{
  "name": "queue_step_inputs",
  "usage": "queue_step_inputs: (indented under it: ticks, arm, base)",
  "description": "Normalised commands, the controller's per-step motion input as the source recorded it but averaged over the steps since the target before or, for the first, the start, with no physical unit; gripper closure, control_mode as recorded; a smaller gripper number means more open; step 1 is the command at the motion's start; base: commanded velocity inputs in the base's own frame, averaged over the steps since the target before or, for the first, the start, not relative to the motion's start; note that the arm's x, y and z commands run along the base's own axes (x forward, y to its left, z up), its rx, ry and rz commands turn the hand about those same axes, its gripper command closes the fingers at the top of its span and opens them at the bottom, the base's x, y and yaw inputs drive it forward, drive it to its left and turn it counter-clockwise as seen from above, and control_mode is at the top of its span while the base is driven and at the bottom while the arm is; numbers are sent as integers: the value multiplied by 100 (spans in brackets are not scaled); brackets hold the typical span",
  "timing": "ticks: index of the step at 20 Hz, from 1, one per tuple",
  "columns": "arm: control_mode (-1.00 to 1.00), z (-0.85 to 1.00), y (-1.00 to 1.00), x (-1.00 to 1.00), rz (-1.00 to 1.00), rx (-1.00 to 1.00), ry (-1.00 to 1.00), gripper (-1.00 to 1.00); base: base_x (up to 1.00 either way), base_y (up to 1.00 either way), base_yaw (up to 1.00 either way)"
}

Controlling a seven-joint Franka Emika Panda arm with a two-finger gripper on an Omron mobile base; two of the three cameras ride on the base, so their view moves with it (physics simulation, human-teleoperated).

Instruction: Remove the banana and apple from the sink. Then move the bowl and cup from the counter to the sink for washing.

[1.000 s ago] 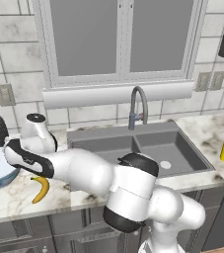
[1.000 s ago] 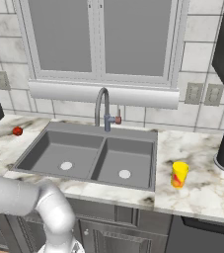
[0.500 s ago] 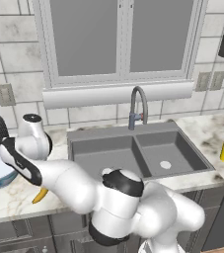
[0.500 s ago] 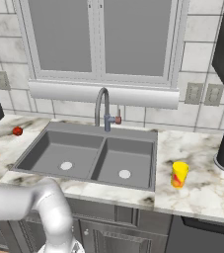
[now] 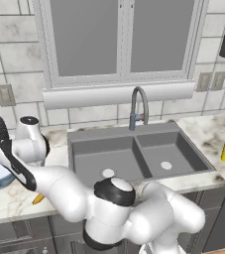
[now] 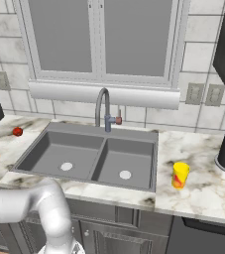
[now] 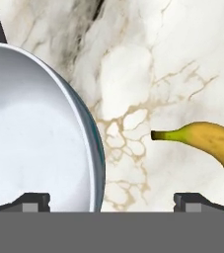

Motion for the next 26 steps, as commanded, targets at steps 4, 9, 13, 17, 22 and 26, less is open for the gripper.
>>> queue_step_inputs:
  ticks: [4,9,13,17,22,26]
  arm:
    - [-100,-9,6,9,0,-1,0,-100]
    - [-100,-8,7,9,0,0,0,-100]
    - [-100,-10,8,10,0,-1,0,-100]
    - [-100,-9,9,10,0,-1,0,-100]
    - [-100,-9,10,11,0,-1,0,-100]
    - [-100,-9,8,8,0,-1,0,-100]
  base:
    - [0,0,0]
    - [0,0,0]
    - [0,0,0]
    - [0,0,0]
    - [0,0,0]
    - [0,0,0]
